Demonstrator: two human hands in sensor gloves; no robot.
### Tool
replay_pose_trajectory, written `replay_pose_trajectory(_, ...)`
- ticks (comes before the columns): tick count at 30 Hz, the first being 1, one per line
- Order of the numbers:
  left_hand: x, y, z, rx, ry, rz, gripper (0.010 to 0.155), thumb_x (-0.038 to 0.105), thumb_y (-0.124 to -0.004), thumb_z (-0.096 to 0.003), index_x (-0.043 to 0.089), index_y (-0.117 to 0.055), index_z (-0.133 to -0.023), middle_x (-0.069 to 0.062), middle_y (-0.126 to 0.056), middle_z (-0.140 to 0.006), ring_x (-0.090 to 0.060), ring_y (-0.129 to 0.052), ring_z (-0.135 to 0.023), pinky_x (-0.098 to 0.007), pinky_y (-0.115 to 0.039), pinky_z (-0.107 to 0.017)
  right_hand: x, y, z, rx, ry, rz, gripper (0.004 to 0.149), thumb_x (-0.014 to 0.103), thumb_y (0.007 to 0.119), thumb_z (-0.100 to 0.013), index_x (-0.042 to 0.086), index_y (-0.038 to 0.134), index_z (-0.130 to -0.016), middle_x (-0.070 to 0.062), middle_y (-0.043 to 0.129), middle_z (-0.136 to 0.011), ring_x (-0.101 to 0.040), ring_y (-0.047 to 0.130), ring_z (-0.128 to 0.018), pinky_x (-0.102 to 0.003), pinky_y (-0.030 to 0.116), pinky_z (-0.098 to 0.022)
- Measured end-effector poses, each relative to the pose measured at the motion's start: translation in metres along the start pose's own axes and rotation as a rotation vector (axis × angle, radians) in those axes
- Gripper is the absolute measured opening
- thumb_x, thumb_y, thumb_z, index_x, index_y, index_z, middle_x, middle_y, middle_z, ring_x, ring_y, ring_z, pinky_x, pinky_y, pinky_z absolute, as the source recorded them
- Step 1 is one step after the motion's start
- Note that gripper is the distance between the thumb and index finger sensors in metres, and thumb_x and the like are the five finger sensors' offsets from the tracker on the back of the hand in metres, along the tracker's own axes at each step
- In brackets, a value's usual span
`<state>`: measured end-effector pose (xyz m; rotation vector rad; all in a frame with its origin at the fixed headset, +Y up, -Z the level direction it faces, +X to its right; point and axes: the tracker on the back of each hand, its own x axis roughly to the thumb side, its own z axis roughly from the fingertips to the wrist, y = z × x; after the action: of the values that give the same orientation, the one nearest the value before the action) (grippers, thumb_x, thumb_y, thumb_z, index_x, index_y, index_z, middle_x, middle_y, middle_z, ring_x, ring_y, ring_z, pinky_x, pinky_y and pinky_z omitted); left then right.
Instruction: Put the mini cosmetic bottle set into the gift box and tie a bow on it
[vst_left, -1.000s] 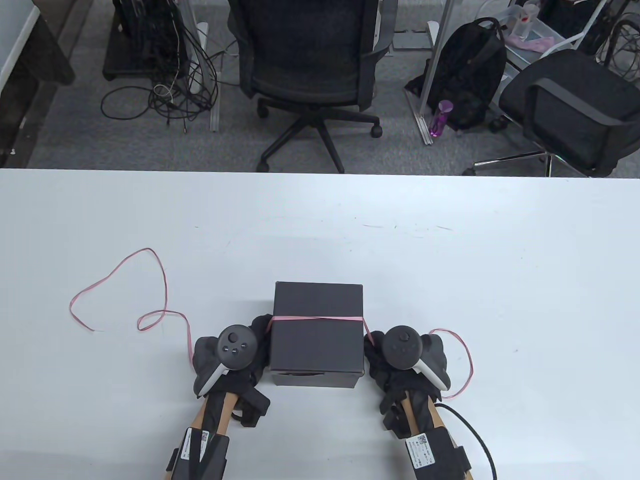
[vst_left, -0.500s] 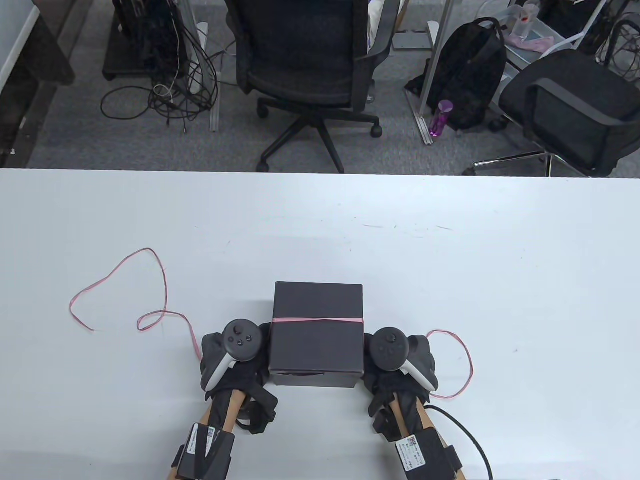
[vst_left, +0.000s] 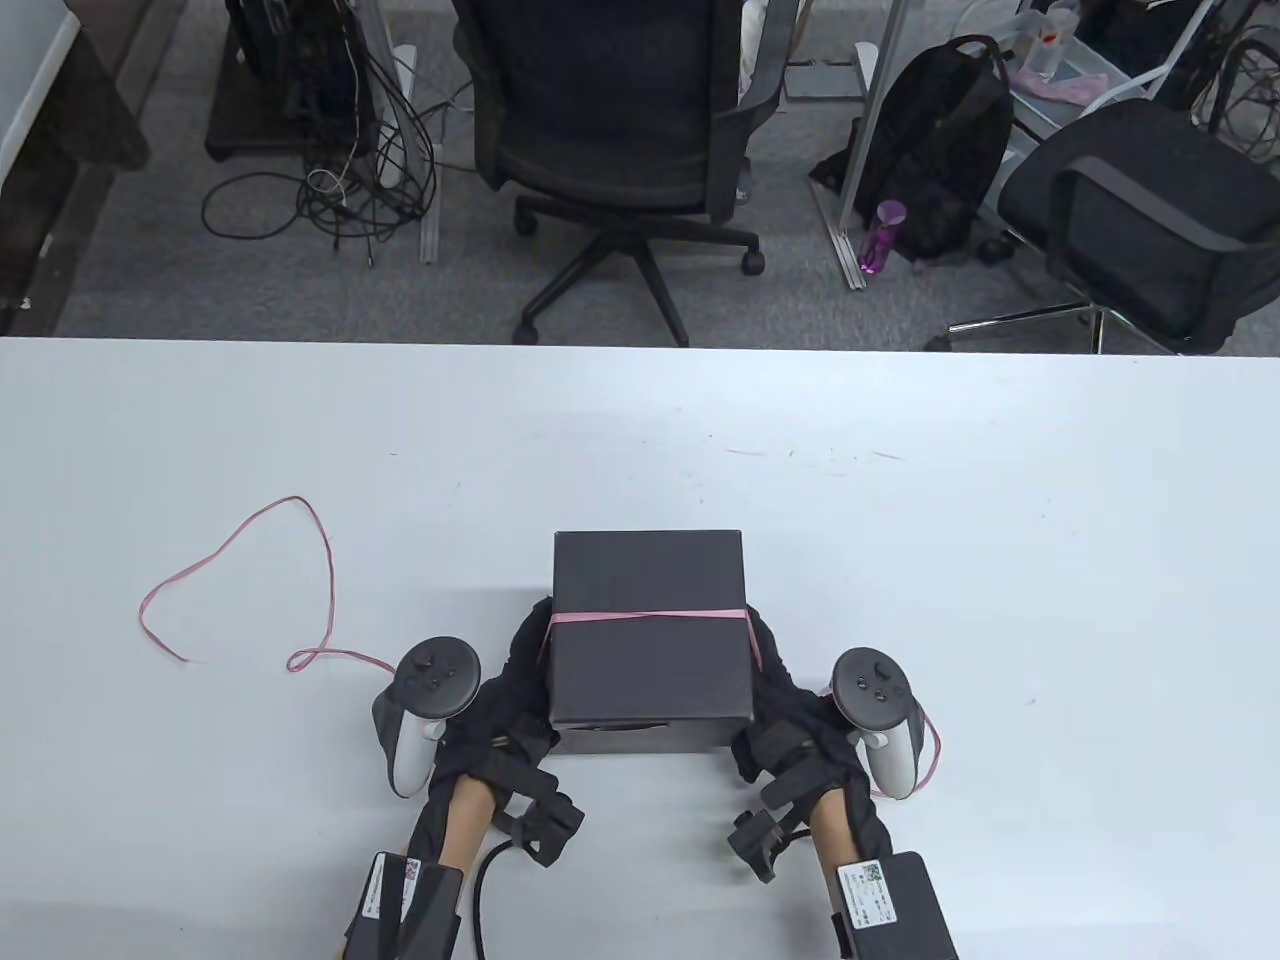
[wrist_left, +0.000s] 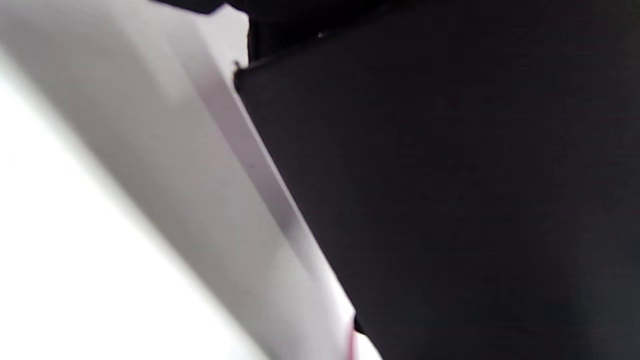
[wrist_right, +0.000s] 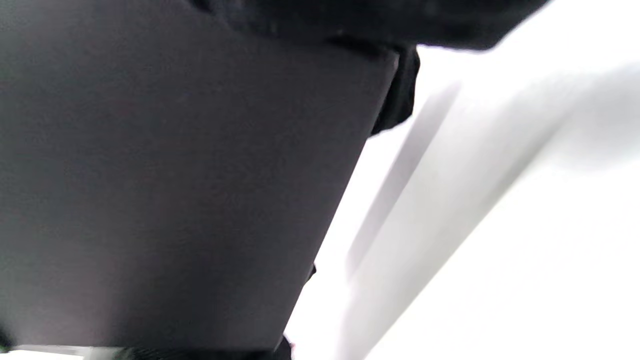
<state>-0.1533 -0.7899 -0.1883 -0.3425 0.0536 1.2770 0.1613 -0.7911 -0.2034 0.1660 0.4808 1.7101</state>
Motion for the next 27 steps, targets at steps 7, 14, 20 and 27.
replay_pose_trajectory(7,-0.005,0.011,-0.004,-0.140,-0.163,0.203,0.059,0.044,-0.061,-0.0635,0.033,-0.041,-0.118,-0.016,-0.089,-0.086,0.002,-0.087,-0.020,-0.022,-0.084,-0.017,0.004,-0.002,0.003,0.010,-0.128,-0.114,0.056,0.041,0.042,-0.064,0.033,0.018,-0.114,-0.030,0.086,-0.064,-0.001,0.082,-0.012,-0.026,0.085,-0.012)
replay_pose_trajectory(14,-0.001,0.014,-0.004,-0.216,-0.287,0.339,0.063,0.026,-0.071,-0.0583,0.043,-0.043,-0.112,-0.005,-0.090,-0.091,0.000,-0.088,-0.020,-0.023,-0.085,-0.020,0.010,0.002,0.005,0.077,-0.192,-0.334,0.057,0.038,0.046,-0.066,0.030,0.019,-0.116,-0.028,0.087,-0.059,-0.001,0.082,-0.011,-0.025,0.084,-0.011)
replay_pose_trajectory(20,0.011,0.005,-0.001,-0.197,-0.372,0.137,0.080,0.024,-0.074,-0.0562,0.053,-0.018,-0.105,0.009,-0.084,-0.098,-0.004,-0.090,-0.024,-0.025,-0.085,-0.023,0.014,0.007,0.003,0.144,-0.247,-0.415,0.057,0.035,0.046,-0.068,0.026,0.017,-0.116,-0.027,0.087,-0.060,-0.002,0.082,-0.013,-0.026,0.084,-0.012)
replay_pose_trajectory(27,0.023,0.003,0.007,-0.036,-0.390,-0.148,0.082,0.030,-0.069,-0.0568,0.038,-0.003,-0.106,0.006,-0.076,-0.103,-0.004,-0.089,-0.025,-0.025,-0.084,-0.023,0.033,0.003,0.005,0.094,-0.356,-0.160,0.060,0.019,0.054,-0.065,0.016,0.018,-0.112,-0.027,0.090,-0.068,-0.005,0.082,-0.011,-0.029,0.084,-0.011)
